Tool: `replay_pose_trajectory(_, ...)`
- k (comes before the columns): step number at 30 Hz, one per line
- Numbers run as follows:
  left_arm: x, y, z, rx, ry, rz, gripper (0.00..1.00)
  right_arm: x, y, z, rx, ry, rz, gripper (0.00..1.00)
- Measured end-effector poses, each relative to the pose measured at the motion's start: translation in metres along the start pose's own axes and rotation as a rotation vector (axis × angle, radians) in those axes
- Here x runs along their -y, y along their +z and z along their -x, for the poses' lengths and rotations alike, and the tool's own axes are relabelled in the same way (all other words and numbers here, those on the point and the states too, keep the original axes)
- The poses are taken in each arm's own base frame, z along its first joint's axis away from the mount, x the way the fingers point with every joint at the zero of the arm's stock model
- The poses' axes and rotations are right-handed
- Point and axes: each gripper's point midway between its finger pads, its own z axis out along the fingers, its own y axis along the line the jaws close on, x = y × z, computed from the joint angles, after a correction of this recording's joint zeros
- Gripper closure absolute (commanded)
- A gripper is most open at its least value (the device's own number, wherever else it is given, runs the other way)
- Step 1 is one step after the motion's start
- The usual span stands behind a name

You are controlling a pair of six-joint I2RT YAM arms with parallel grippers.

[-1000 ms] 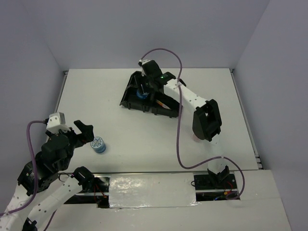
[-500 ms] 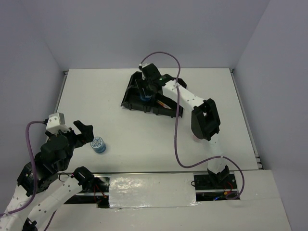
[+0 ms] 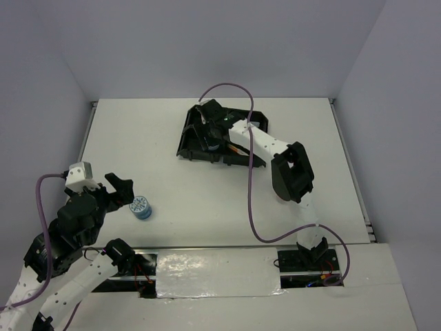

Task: Sort the stationery into containers
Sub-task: Place the stationery in the storage box.

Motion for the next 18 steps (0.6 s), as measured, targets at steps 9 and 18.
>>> replay_pose_trajectory(9,0.000,-0.001,0.002,0.010,-0.009,-0.007,0.01,-0.003,-0.002,-0.007,-0.012,-0.016,-0.030,0.08)
replay_pose_trajectory(18,0.000,-0.001,0.002,0.011,-0.009,-0.007,0.01,-0.021,-0.021,0.004,0.024,-0.045,-0.022,0.00)
